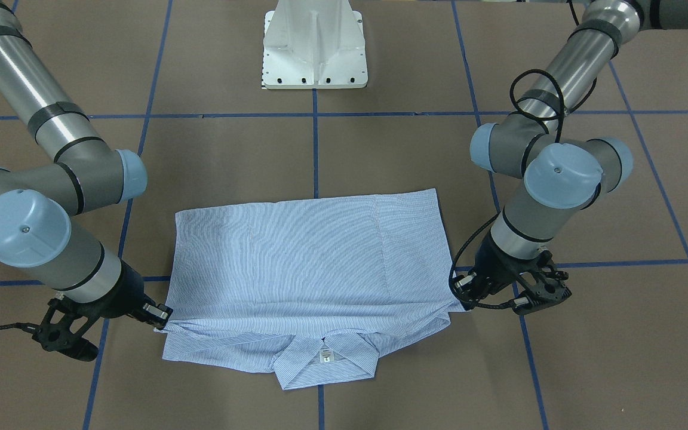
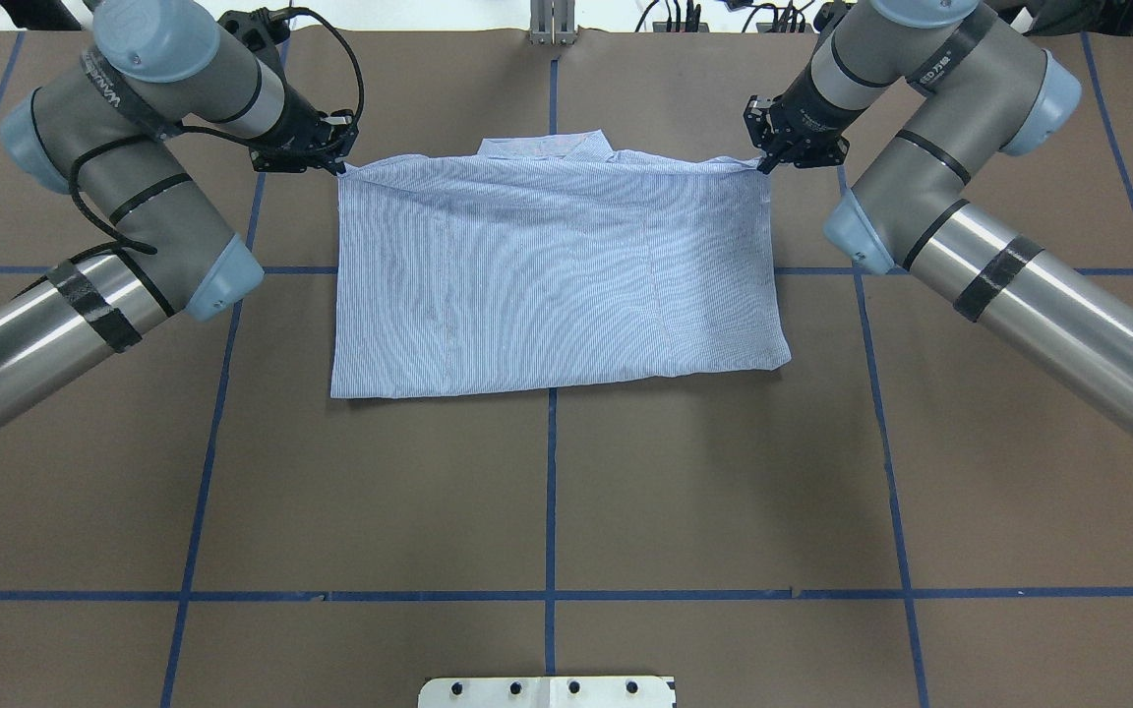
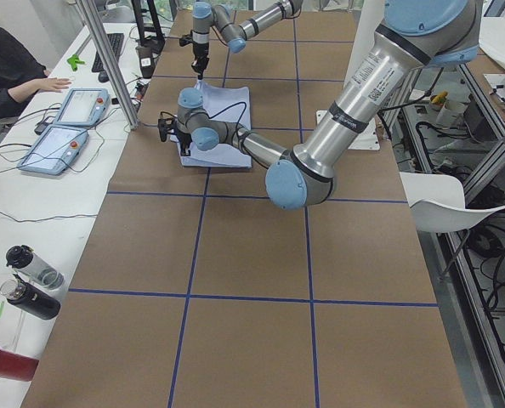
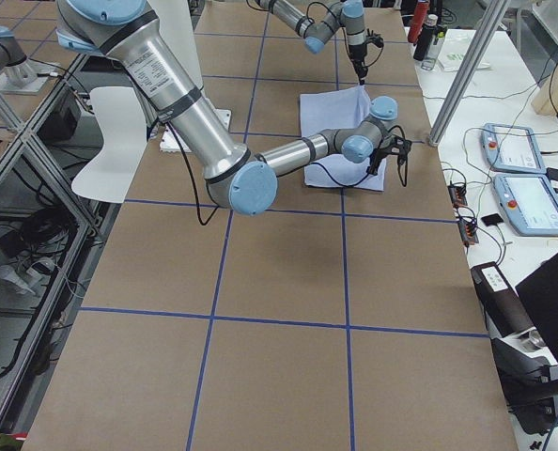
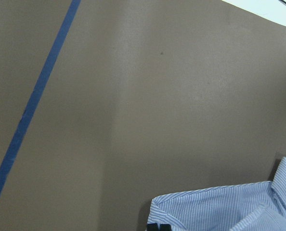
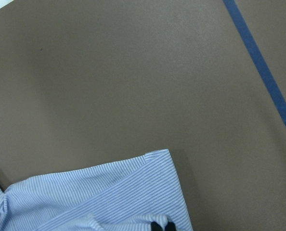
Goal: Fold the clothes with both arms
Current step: 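Hold the hem at the collar, then open both grippers and rise, then move the right gripper down to the folded shirt's side edge nearest it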
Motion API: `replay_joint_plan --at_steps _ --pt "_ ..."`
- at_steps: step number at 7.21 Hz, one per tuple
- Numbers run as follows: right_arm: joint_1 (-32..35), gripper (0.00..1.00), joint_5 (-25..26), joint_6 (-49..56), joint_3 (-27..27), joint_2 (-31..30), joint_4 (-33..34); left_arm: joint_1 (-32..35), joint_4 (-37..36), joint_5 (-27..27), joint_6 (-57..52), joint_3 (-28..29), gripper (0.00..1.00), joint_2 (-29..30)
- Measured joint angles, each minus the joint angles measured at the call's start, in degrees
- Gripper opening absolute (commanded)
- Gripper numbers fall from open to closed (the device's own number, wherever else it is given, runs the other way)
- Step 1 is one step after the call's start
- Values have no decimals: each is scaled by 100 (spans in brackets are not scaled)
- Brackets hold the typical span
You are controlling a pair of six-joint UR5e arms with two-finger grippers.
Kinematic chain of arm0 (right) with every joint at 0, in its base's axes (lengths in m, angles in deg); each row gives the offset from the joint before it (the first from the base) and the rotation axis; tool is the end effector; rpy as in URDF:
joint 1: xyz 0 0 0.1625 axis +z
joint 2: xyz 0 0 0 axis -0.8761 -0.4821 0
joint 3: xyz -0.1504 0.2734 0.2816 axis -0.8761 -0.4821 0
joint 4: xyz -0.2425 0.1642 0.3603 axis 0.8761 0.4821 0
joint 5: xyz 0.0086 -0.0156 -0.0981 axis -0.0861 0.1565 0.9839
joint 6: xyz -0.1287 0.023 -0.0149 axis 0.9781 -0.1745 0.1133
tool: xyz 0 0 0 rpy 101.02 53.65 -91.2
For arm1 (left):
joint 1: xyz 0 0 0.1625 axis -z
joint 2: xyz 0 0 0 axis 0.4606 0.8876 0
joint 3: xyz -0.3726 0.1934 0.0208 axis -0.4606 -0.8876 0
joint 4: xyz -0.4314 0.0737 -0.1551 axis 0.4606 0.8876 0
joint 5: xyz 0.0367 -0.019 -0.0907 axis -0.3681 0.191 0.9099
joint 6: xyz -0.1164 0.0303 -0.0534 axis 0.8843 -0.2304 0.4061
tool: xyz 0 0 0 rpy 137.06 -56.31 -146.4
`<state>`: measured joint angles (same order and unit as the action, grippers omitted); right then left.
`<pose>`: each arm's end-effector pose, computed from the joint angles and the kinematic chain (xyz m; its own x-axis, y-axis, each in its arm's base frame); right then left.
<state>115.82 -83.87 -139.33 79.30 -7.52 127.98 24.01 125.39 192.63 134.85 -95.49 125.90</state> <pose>-0.4389 -0.7240 0.3571 0.5076 0.3949 0.7658 -0.3574 0.9052 -0.2298 0.4582 -0.7014 0.3257 0.5032 -0.2420 -0.8296 0.3894 0.9205 -0.0323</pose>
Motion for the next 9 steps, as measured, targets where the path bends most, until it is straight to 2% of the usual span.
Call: replay_joint_plan --at_steps 1,5,7,9 --pt "-1 100 5 29 -3 -12 4 -1 0 -13 -4 1 100 0" --pt "183 100 -316 513 3 -93 -29 45 -32 -41 -9 -55 100 -15" --pt "20 100 -370 469 527 -488 -135 50 -76 -22 4 -219 100 -15" --pt "-337 100 -380 204 1470 -1173 -144 50 -97 -18 15 -376 100 -24"
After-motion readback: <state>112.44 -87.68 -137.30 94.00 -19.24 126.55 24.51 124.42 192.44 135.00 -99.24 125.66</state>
